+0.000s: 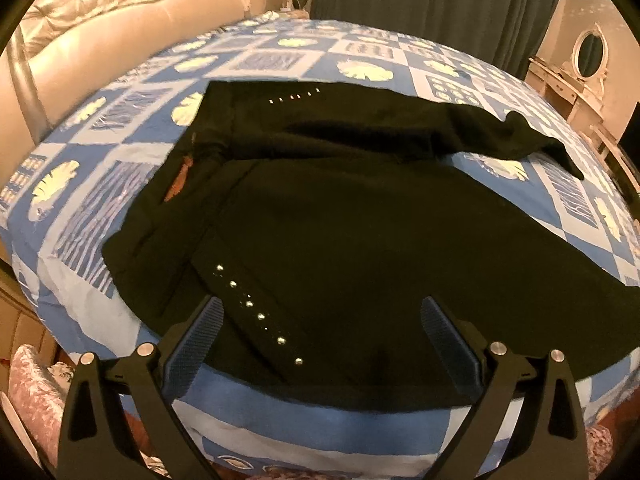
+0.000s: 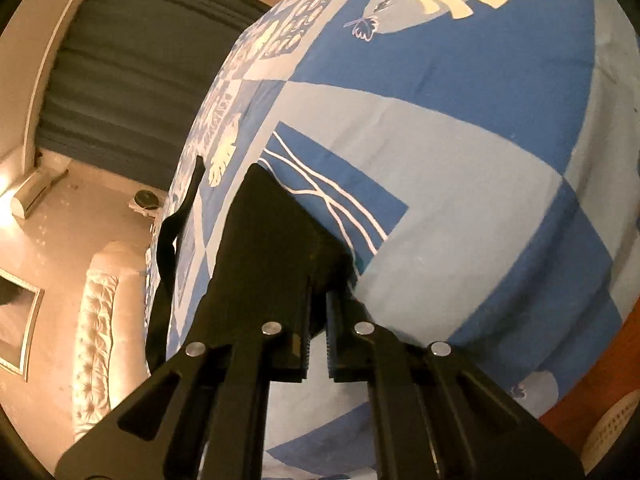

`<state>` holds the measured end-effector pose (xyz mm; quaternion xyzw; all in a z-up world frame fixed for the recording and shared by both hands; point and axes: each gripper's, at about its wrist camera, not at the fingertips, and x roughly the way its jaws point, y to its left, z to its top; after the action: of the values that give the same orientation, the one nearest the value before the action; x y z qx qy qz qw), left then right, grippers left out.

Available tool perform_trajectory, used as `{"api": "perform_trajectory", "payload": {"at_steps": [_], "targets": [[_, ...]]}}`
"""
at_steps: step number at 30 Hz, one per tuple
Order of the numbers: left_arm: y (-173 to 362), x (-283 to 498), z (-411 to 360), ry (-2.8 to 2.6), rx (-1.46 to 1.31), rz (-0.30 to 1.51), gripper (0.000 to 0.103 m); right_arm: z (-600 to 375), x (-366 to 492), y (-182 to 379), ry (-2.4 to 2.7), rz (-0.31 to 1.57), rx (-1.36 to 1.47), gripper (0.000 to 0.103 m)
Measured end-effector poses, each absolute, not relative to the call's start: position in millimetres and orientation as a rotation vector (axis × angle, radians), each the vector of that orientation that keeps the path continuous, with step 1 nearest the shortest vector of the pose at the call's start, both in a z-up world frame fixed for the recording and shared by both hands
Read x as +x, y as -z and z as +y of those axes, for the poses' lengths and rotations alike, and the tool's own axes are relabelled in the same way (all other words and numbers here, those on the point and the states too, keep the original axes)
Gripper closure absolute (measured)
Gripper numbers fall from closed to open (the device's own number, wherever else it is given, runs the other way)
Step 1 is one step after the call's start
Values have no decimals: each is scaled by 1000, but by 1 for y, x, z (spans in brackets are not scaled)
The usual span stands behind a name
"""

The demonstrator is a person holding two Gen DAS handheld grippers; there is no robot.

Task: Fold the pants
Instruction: 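Reach the right tool to the garment's end and close on it, then lift the gripped garment end with the right tool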

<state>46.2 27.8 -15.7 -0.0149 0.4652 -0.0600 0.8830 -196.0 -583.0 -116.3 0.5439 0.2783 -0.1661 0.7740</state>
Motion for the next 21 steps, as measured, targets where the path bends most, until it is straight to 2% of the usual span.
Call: {"api": "perform_trajectory", "payload": {"at_steps": [4, 9, 12, 16, 18, 21], "targets": [[15, 56, 34, 146, -67, 975, 4, -578, -196, 107, 396, 638, 1127, 96], [9, 82, 45, 147, -61, 941, 4, -572, -203, 66, 545, 646, 959, 67], [8, 103, 50, 157, -48, 936, 4, -563, -184, 36, 502, 576, 927, 55], [1, 146, 63, 181, -57, 952, 4, -525, -97, 16, 287, 623, 888, 50], [-2, 175, 73, 207, -63, 962, 4, -498, -54, 13, 188, 652, 858, 45], [-3, 231, 97, 261, -114, 1018, 4, -448, 15, 13, 43, 698, 817, 42]]}}
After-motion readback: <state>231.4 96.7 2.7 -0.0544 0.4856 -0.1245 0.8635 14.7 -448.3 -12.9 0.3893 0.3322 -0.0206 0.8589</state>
